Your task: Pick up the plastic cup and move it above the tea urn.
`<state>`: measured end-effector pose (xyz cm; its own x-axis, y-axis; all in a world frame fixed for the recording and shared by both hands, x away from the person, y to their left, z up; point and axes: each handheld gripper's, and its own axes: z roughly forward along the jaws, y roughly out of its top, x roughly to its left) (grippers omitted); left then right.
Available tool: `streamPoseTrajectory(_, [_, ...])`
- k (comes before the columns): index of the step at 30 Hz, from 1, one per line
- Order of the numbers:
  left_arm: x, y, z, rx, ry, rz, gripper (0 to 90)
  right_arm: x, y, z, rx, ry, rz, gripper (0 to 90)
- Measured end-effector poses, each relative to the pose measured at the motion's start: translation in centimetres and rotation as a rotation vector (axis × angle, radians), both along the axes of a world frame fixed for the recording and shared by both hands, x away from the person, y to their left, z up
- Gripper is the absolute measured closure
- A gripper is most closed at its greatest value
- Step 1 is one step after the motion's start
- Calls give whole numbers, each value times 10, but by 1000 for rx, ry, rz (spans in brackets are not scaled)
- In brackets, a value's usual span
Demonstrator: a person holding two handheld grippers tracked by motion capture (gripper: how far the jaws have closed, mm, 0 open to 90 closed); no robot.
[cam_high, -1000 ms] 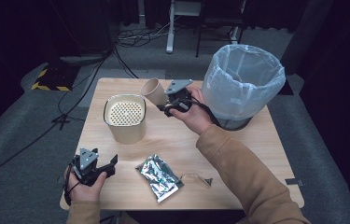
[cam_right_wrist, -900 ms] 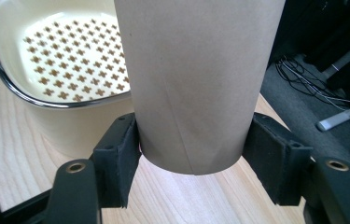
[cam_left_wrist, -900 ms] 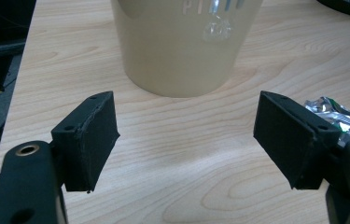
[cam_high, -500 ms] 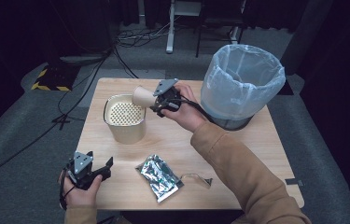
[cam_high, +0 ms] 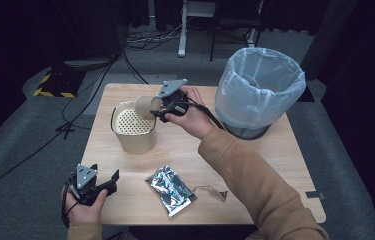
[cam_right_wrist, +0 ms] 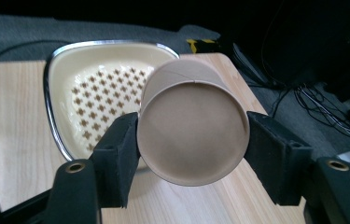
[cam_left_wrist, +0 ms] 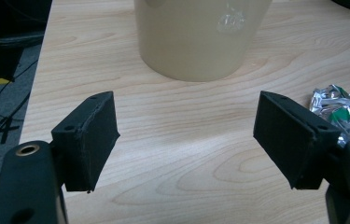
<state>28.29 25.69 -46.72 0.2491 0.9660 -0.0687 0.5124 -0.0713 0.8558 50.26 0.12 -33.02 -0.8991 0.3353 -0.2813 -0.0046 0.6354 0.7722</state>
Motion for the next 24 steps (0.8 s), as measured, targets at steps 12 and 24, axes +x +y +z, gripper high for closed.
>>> streamPoseTrajectory(12, [6,-5,-2,9,-1,-22,222,-2,20,7,55,49,51,374])
streamPoseTrajectory(24, [6,-6,-3,13,7,-25,222,4,25,4,151,113,46,375])
